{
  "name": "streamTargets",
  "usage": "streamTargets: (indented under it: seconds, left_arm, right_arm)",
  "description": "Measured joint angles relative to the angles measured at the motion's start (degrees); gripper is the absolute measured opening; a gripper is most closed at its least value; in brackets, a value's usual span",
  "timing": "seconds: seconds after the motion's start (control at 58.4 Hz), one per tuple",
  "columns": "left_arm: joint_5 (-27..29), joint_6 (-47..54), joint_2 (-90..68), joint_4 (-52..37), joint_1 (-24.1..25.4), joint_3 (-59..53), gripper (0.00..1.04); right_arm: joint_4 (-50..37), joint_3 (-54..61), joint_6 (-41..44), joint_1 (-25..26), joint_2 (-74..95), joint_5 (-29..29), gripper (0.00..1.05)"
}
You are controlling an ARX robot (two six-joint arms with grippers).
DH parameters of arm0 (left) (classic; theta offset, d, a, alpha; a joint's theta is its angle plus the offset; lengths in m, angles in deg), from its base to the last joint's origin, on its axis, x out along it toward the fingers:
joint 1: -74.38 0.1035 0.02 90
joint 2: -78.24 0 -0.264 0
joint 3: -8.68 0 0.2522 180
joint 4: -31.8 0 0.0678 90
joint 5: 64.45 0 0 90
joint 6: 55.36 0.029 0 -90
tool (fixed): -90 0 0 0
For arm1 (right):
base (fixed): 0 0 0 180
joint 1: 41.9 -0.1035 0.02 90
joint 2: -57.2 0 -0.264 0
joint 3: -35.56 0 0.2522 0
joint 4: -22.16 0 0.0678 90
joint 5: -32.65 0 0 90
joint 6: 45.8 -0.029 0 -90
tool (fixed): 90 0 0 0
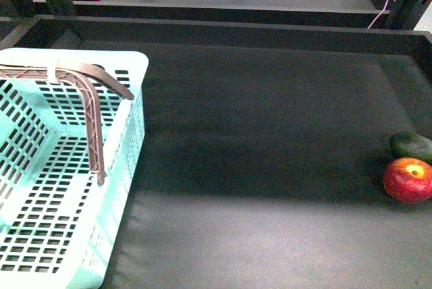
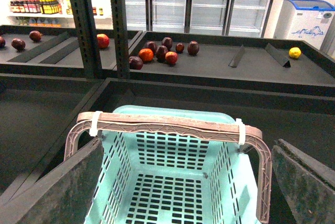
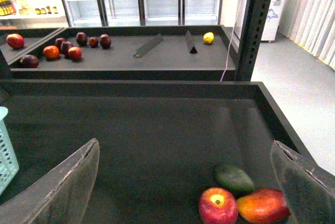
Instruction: Pick apple with right arm and hold basket with left
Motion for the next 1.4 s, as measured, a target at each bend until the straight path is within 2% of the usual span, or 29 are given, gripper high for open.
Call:
streamTargets:
  seconds: [0.565, 0.616, 0.719, 0.804, 0.873, 0.993, 1.198, 1.403]
  left_arm:
    - [-1.09, -0.85, -0.68, 1.6, 0.24, 0.42, 0.98]
    - [-5.07, -5.22, -5.27, 9.9, 1.33, 3.52, 0.98]
    - [-8.72, -12.13, -12.79, 10.97, 3.52, 4.74, 0.98]
    - [-10.97, -16.76, -19.69, 5.31, 5.18, 6.45, 0.98]
    - [-15.28, -21.59, -29.88, -2.23, 7.37, 10.58, 0.98]
    - [-20.26, -31.76, -44.94, -8.74, 10.45, 16.57, 0.98]
    - [-20.92, -50.47, -68.06, -14.4, 12.61, 23.47, 0.98]
    - [-20.94, -58.6, -78.16, -15.45, 12.68, 29.31, 0.98]
  right_arm:
    - [0.0, 0.0, 0.0, 0.0, 0.0, -0.02, 0.96]
    - [0.02, 0.0, 0.0, 0.0, 0.0, -0.02, 0.96]
    - [0.0, 0.02, 0.0, 0.0, -0.02, 0.0, 0.96]
    - [0.02, 0.0, 0.0, 0.0, -0.02, 0.02, 0.96]
    - [0.02, 0.0, 0.0, 0.0, -0.02, 0.02, 0.96]
    - [0.0, 0.0, 0.0, 0.0, -0.02, 0.02, 0.96]
    - [0.02, 0.0, 0.0, 0.0, -0.02, 0.02, 0.96]
    - [0.02, 0.0, 0.0, 0.0, -0.02, 0.02, 0.96]
